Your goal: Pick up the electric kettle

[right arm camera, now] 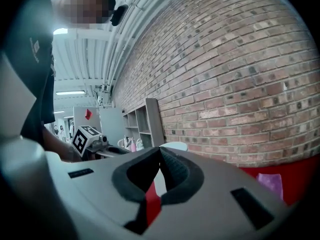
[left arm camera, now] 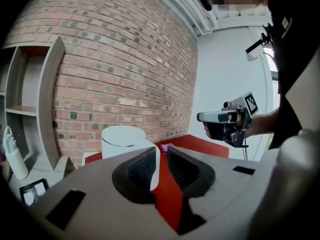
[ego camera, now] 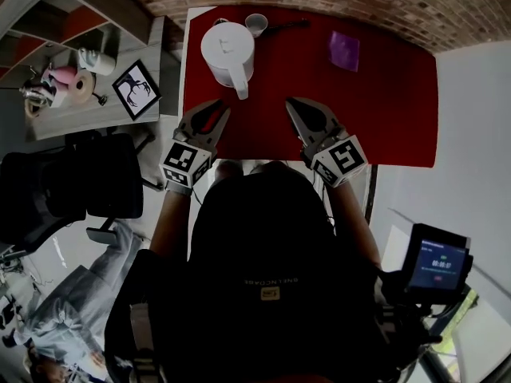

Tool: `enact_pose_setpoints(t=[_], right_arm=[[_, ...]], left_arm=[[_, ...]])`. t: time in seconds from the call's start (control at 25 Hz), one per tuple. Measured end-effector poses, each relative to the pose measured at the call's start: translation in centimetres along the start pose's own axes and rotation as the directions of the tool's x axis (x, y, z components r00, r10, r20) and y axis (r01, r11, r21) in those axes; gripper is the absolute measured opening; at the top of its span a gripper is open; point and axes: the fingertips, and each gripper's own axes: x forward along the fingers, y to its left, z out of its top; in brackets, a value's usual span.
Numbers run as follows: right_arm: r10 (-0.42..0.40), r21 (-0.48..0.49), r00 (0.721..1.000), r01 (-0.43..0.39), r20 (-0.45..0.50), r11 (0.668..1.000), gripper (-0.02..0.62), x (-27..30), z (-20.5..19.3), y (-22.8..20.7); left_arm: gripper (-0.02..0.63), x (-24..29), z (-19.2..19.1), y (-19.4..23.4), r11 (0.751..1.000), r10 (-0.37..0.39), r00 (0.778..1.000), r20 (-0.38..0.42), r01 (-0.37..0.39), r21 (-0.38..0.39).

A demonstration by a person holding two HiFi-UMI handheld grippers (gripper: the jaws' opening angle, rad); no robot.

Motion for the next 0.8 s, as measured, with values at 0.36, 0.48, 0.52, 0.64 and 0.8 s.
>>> enact_pose_setpoints(t=[0.36,0.48,0.52,0.64,0.8], right_arm=[[-0.101,0.000,0.995,0.101,0.000,0.995,0.002,-1.0,0.3,-0.3],[-0.136,-0.002,0.991,0.136,-0.008,0.991,0.002,-1.3,0.2,-0.4],[-0.147,-0.004,0.989,0.147,-0.010,0.989,0.002,-1.4,0.3,-0.5],[-0.178,-0.009,0.984,0.178,-0.016,0.984,0.002,-1.6,0.4,-0.4],[-0.218,-0.008,0.975,0.218,-0.030,0.976,0.002,-2.0,0.0,-0.7]], left_arm=[[0.101,3.1,-3.8,0.3,0.995,-0.094,0.990,-0.106,0.098,0.032],[0.117,4.1,-5.2,0.4,0.991,-0.123,0.983,-0.137,0.128,0.031],[0.122,4.4,-5.6,0.5,0.990,-0.132,0.980,-0.147,0.138,0.032],[0.135,5.1,-6.6,0.9,0.986,-0.155,0.974,-0.166,0.163,0.034],[0.143,6.5,-7.7,1.3,0.980,-0.188,0.964,-0.188,0.197,0.034]])
